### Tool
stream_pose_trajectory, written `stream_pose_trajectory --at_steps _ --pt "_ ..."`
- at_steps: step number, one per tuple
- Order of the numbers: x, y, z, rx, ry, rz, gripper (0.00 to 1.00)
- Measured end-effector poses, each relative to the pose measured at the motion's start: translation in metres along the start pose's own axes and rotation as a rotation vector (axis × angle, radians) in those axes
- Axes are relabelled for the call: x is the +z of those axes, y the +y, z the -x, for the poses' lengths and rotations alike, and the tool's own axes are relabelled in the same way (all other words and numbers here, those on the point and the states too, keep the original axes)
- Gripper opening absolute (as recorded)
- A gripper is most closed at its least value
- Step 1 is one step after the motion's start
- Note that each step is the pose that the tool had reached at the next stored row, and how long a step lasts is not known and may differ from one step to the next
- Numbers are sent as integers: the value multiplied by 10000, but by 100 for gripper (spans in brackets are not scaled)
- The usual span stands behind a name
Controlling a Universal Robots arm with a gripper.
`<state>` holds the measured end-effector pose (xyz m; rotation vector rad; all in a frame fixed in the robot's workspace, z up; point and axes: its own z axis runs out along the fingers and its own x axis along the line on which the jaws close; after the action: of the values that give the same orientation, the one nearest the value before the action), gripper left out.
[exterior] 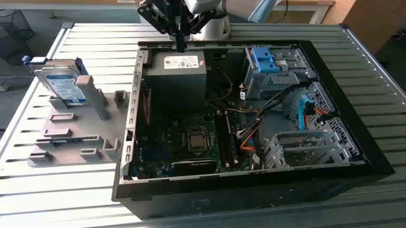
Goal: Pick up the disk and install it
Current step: 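Reach for the disk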
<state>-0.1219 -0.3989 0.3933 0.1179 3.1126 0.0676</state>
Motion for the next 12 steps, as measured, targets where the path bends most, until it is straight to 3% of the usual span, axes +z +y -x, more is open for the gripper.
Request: stream_pose_trajectory --at_steps 12 --pt "-1 -2 -33 0 0 0 11"
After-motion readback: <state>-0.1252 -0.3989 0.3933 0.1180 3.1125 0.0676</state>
